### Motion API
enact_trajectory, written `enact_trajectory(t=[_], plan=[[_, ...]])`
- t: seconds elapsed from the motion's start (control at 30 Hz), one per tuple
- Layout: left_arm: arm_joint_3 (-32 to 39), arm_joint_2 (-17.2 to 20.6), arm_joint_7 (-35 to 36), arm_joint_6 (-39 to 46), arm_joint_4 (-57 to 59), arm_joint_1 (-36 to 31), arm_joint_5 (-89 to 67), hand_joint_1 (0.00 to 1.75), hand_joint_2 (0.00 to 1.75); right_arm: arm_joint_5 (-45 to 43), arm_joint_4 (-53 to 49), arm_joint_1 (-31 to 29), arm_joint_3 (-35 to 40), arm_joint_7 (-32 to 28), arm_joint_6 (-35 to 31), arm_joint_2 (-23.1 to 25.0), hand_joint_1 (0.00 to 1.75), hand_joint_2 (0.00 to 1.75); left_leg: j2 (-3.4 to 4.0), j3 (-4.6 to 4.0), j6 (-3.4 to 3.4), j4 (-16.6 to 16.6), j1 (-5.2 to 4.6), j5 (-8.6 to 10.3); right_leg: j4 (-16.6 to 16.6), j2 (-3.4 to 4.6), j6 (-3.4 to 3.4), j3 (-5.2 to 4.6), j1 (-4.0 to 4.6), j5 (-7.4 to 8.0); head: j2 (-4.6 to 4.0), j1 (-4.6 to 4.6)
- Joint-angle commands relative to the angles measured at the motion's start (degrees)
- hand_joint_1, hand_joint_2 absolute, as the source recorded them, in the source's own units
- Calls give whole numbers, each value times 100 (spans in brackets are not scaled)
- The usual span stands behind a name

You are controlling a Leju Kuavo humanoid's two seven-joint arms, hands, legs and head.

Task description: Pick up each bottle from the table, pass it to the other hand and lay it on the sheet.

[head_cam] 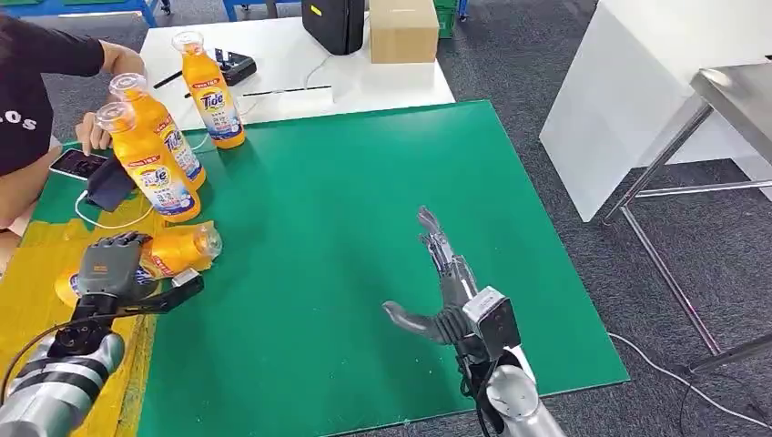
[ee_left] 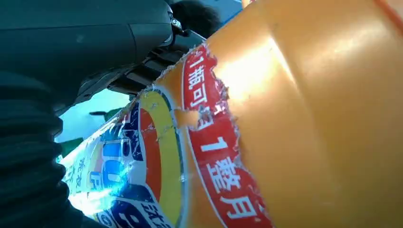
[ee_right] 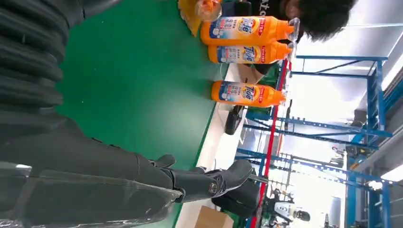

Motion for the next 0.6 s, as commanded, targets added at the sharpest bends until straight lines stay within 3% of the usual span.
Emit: enact_trajectory(t=[0.03,0.27,0.43,0.6], plan=[[-29,-72,-96,-11,-16,172,-96,0,175,-66,277,-122,-39,17,-4,-145,0,175,-7,19,-3,-6,4,-5,-7,8,1,19,2,-4,2,0],[-183,-121,-49,-11,389,9,-180,0,175,-75,323,-149,-22,14,-7,-148,0,175,-36,40,-8,1,17,-15,-9,-2,0,49,12,-17,2,0],[-198,-124,-48,-11,460,-19,-194,0,175,-75,329,-156,-19,14,-8,-142,0,175,-13,15,-4,-3,4,-3,-5,1,0,16,2,-4,0,0],[-387,-296,-25,-455,1346,-398,-194,0,175,8,279,-184,-97,15,-66,-108,0,175,-42,42,-11,-1,15,-13,-7,-6,-2,50,10,-17,0,0]])
